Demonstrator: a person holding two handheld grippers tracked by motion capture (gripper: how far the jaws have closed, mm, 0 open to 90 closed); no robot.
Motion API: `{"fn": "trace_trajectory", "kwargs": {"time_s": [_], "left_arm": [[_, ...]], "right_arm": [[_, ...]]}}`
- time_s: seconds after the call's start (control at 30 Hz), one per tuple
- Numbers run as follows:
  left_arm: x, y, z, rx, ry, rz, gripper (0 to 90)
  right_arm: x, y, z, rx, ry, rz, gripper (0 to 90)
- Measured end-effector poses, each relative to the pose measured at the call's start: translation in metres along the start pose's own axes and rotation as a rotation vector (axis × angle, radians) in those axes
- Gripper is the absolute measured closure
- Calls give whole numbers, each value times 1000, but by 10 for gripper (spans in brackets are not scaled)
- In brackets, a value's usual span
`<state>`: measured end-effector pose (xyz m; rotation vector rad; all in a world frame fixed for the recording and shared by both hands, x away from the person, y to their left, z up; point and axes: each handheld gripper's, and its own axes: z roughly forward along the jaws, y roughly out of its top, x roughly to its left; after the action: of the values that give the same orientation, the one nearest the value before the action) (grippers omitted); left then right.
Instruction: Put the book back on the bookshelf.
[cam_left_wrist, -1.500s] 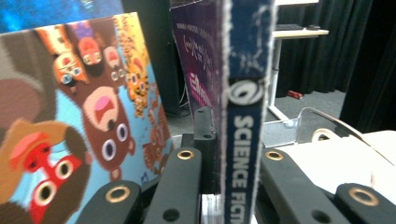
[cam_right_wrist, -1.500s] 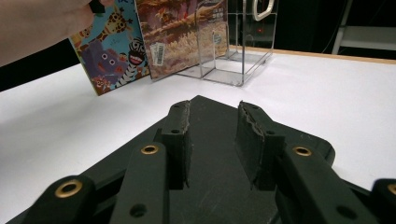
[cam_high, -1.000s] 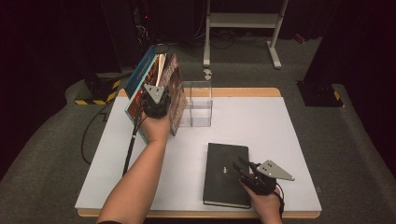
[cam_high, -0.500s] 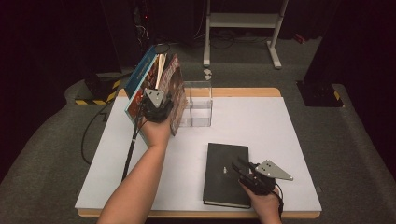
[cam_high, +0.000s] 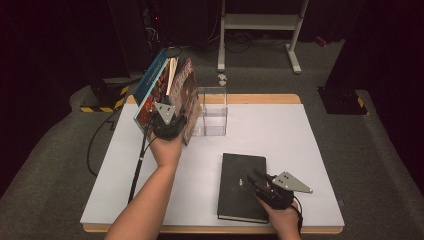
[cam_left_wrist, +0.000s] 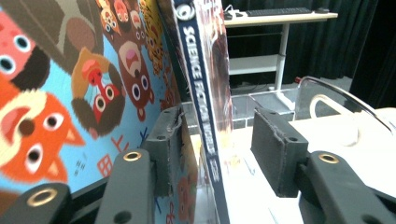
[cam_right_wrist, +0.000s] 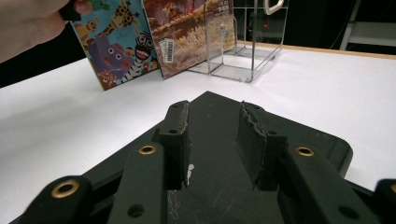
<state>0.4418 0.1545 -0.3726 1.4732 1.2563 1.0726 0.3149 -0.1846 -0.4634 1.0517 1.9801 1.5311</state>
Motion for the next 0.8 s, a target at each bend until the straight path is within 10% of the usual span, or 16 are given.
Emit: {"fn": "trace_trajectory", "kwargs": {"time_s": [0.8], "left_arm": [[-7, -47, -53, 70, -178, -10, 456]], "right_arm": [[-3, -1, 0, 11, -12, -10, 620]]}}
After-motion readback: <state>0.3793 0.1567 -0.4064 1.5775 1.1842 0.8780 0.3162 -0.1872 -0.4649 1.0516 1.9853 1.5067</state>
